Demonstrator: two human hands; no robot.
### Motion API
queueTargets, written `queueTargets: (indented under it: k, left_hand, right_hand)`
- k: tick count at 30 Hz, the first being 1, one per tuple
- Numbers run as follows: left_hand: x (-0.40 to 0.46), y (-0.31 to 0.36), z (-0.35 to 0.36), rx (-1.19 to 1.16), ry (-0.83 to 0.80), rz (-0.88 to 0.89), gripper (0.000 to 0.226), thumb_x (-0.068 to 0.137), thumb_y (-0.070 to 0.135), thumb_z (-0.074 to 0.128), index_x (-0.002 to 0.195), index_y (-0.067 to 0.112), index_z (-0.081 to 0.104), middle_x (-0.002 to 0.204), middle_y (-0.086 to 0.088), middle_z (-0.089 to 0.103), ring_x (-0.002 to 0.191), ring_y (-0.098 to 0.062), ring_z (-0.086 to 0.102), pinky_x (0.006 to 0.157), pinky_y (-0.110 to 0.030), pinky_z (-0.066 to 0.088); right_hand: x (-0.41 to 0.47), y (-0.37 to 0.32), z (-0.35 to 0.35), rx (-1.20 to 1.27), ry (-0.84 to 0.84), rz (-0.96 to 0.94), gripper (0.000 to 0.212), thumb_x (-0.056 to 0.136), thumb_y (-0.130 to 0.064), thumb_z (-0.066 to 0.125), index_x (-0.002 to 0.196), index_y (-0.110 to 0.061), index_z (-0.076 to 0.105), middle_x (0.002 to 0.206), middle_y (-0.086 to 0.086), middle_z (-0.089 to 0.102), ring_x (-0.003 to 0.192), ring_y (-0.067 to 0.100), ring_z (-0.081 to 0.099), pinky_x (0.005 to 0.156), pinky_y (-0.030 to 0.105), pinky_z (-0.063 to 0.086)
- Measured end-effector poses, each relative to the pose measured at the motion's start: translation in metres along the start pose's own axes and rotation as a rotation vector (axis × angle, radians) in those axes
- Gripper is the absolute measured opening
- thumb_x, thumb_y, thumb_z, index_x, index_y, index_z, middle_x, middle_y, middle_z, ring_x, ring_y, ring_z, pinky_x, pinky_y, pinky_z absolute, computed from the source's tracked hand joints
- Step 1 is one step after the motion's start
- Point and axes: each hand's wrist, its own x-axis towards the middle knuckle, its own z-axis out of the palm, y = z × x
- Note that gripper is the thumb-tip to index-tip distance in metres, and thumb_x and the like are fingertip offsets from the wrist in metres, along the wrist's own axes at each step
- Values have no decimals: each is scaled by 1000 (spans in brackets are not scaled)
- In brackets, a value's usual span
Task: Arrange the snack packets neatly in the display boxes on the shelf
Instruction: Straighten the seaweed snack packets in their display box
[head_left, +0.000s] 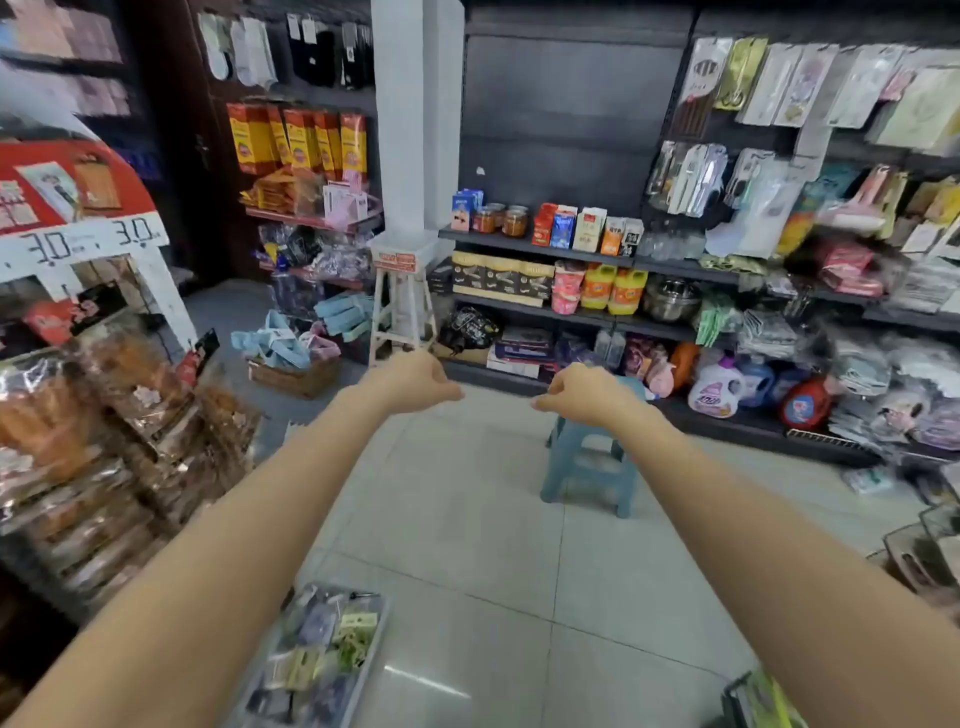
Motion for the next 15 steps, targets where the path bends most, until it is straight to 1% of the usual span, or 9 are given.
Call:
queueTargets:
  k: [2, 4, 5, 8, 10, 13, 15]
  left_hand:
    - [23, -11, 4, -19, -44, 2, 40, 90, 42, 58, 112, 10, 66, 110, -7, 64, 98, -23, 60, 82, -29, 46]
    - [50, -25, 9, -31, -65, -1, 37, 90, 40, 59, 110, 11, 67, 108, -7, 65, 98, -23, 60, 80, -28, 45]
    - [64, -30, 10, -30, -68, 3, 35, 89, 41, 60, 107, 11, 68, 108, -7, 66, 99, -24, 61, 81, -29, 47]
    - [110, -51, 9, -53, -64, 10, 33, 88, 41, 62, 103, 12, 68, 110, -8, 66, 101, -23, 61, 85, -34, 49]
    - [138, -63, 6, -44, -57, 27, 34, 89, 39, 61, 107, 11, 67, 112, -8, 64, 101, -22, 60, 83, -32, 48]
    - [176, -77, 1, -39, -73, 37, 38, 91, 39, 58, 115, 10, 65, 115, -8, 64, 102, -22, 60, 85, -33, 48]
    - [201, -86, 1, -49, -85, 42, 37, 91, 38, 58, 116, 11, 64, 115, -8, 64, 99, -21, 59, 87, -34, 48]
  right_hand:
    - [26, 2, 9, 9, -31, 18, 41, 88, -47, 56, 81, -8, 64, 70, 3, 57, 74, 23, 55, 65, 32, 43]
    - [56, 6, 18, 35, -70, 54, 44, 88, -48, 56, 89, -6, 68, 79, 6, 62, 77, 24, 58, 67, 33, 45]
    - [72, 7, 23, 42, -80, 66, 45, 87, -49, 57, 91, -6, 68, 80, 6, 63, 79, 25, 58, 67, 33, 45]
    - [117, 5, 32, 29, -111, 105, 43, 86, -49, 57, 90, -8, 68, 68, 0, 55, 77, 24, 55, 64, 32, 42]
    - [146, 4, 35, 39, -96, 123, 39, 86, -50, 57, 88, -13, 68, 66, -3, 52, 75, 23, 54, 65, 31, 43]
    - [183, 0, 39, 82, -76, 123, 37, 86, -48, 57, 86, -12, 69, 65, -3, 52, 74, 21, 53, 64, 31, 43]
    - [205, -1, 42, 114, -68, 129, 37, 86, -46, 57, 87, -12, 69, 72, 0, 58, 78, 21, 55, 70, 33, 47]
